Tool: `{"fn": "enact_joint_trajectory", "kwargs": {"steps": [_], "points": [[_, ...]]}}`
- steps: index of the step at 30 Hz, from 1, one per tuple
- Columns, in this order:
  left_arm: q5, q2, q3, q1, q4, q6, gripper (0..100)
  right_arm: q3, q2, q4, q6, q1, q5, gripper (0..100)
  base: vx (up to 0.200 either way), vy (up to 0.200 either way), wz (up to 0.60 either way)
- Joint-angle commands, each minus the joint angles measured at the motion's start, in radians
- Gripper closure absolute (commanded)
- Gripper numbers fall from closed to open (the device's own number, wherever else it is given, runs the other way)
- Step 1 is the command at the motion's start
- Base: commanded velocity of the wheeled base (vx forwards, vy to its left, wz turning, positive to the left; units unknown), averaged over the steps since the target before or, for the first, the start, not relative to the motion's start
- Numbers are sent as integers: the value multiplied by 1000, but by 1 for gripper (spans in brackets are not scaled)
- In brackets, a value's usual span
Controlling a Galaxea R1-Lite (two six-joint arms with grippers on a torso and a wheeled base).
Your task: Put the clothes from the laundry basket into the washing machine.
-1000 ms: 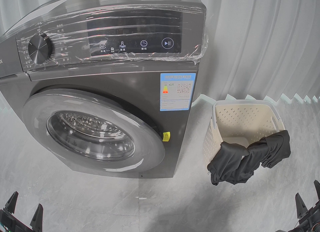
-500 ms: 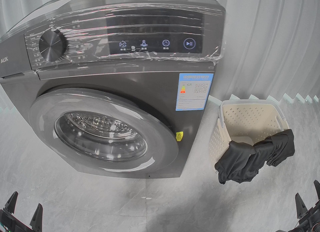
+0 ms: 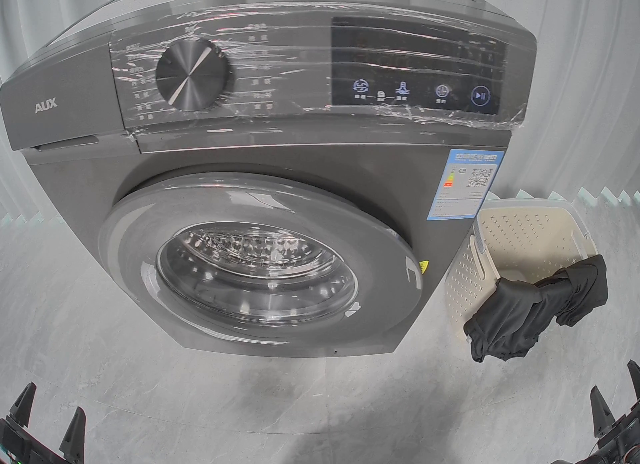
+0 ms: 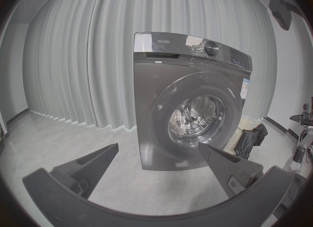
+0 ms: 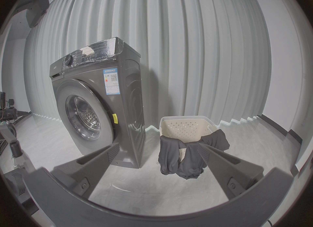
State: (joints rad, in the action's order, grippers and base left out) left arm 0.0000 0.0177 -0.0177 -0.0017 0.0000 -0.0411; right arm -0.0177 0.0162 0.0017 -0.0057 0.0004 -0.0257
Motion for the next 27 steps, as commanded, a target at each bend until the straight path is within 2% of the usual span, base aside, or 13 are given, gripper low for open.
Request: {"fn": "enact_joint_trajectory", "kwargs": {"steps": [1,6,18,27], "points": [[-2,-16,16,0,0,0,0,18,-16,0,0,1,0,0,0,0,0],[0,-16,16,0,0,0,0,18,-16,0,0,1,0,0,0,0,0],[0,-16,16,0,0,0,0,18,-16,0,0,1,0,0,0,200,0],[0,-16,16,0,0,0,0,18,-16,0,0,1,0,0,0,0,0]]}}
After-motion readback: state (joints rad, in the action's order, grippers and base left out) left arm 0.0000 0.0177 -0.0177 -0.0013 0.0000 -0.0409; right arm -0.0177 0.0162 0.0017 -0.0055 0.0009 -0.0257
